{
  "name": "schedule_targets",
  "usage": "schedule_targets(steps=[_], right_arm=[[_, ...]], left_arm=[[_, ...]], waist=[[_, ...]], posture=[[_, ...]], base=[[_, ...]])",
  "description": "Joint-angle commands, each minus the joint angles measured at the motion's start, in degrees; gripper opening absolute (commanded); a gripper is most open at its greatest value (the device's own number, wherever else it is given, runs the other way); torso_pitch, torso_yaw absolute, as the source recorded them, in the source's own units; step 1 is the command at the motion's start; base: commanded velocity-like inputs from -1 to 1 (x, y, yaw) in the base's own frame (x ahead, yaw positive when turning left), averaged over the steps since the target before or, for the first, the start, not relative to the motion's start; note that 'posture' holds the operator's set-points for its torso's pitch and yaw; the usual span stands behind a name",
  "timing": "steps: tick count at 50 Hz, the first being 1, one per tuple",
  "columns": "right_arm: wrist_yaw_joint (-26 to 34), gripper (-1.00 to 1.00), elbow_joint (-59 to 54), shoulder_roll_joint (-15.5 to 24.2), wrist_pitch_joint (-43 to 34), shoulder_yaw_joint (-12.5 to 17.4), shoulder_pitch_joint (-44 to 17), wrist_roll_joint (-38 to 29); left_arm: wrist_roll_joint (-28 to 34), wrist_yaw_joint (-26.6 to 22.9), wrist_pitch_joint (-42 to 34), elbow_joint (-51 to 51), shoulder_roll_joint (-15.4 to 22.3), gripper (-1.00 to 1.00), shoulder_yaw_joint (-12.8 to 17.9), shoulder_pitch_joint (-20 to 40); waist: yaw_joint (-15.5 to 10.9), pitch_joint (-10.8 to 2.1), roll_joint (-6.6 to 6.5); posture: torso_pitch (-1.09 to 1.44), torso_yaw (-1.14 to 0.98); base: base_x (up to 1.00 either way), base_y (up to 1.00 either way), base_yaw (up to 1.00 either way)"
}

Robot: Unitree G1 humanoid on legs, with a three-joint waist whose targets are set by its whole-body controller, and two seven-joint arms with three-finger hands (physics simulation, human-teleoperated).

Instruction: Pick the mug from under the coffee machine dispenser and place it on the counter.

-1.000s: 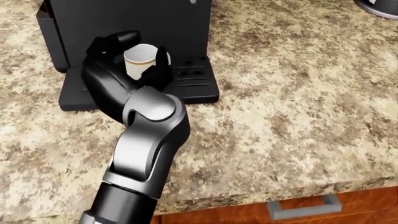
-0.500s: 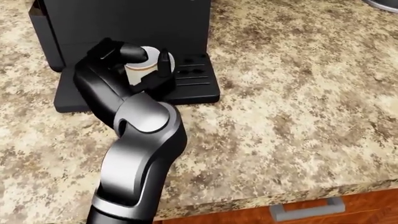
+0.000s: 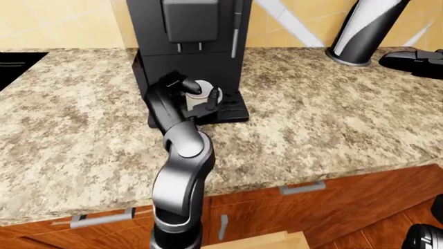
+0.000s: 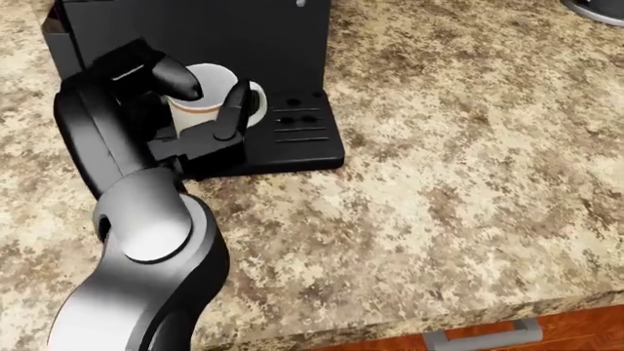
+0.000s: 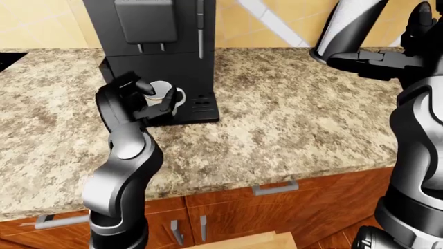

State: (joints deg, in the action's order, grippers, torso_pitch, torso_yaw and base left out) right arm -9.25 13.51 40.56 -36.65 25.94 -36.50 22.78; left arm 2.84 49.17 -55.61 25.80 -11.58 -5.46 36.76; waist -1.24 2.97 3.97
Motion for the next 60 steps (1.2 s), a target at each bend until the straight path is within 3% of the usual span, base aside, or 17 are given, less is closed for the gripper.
schedule_targets(steps=[1, 8, 14, 23, 25, 29, 38, 48, 60], right_arm=[[0.01, 1.0, 1.35, 1.31, 1.24, 0.91, -1.68, -0.28], [0.16, 1.0, 1.53, 1.17, 1.05, 0.74, -1.8, -0.59], [0.35, 1.0, 1.32, 1.22, 0.92, 0.66, -2.1, -0.88], [0.52, 1.0, 1.01, 1.53, 0.67, 0.55, -2.75, -1.04], [0.54, 1.0, 0.97, 1.47, 0.74, 0.43, -2.69, -1.16], [0.54, 1.0, 0.88, 1.5, 0.68, 0.36, -2.91, -1.23], [0.64, 1.0, 1.22, 1.34, 0.5, 0.52, -2.63, -1.39], [0.61, 1.0, 1.47, 1.34, 0.39, 0.6, -2.51, -1.31], [0.52, 1.0, 1.23, 1.65, 0.34, 0.44, -3.0, -1.22]], left_arm=[[0.58, -3.31, 0.22, 3.0, 0.92, -1.0, -0.27, 1.13], [0.75, -13.37, -0.64, 7.05, 5.13, -1.0, 1.01, -2.87], [-2.05, -22.1, -4.39, 10.64, 10.63, -1.0, 6.29, -1.46], [-3.06, -27.24, -8.82, 15.1, 15.44, -1.0, 10.57, -1.82], [-5.83, -29.3, -10.92, 17.23, 16.25, -1.0, 13.75, -0.28], [-9.04, -31.97, -11.4, 20.8, 18.97, -1.0, 16.11, -3.02], [-15.58, -36.2, -4.22, 20.05, 23.66, -1.0, 22.48, -8.56], [-20.3, -38.14, 6.7, 15.69, 26.87, -1.0, 26.54, -14.48], [-19.01, -44.23, 19.81, 9.8, 25.56, -1.0, 27.12, -24.35]], waist=[[-0.05, -1.4, 0.34], [-0.16, -1.3, 0.13], [-0.19, -1.28, -0.09], [-0.13, -1.32, -0.76], [-0.1, -1.29, -0.86], [0.12, -1.17, -1.12], [0.1, -1.32, -1.77], [0.17, -1.36, -2.18], [0.07, -1.42, -2.46]], posture=[[0.0, 0.0], [0.0, 0.0], [0.0, 0.0], [0.0, 0.0], [0.0, 0.0], [0.0, 0.0], [0.0, 0.0], [0.0, 0.0], [0.0, 0.0]], base=[[0.0, 0.0, 0.0], [0.0, 0.0, 0.0], [0.0, 0.0, 0.0], [0.0, 0.0, 0.0], [0.0, 0.0, 0.0], [0.0, 0.0, 0.0], [0.0, 0.0, 0.0], [0.0, 0.0, 0.0], [0.0, 0.0, 0.0]])
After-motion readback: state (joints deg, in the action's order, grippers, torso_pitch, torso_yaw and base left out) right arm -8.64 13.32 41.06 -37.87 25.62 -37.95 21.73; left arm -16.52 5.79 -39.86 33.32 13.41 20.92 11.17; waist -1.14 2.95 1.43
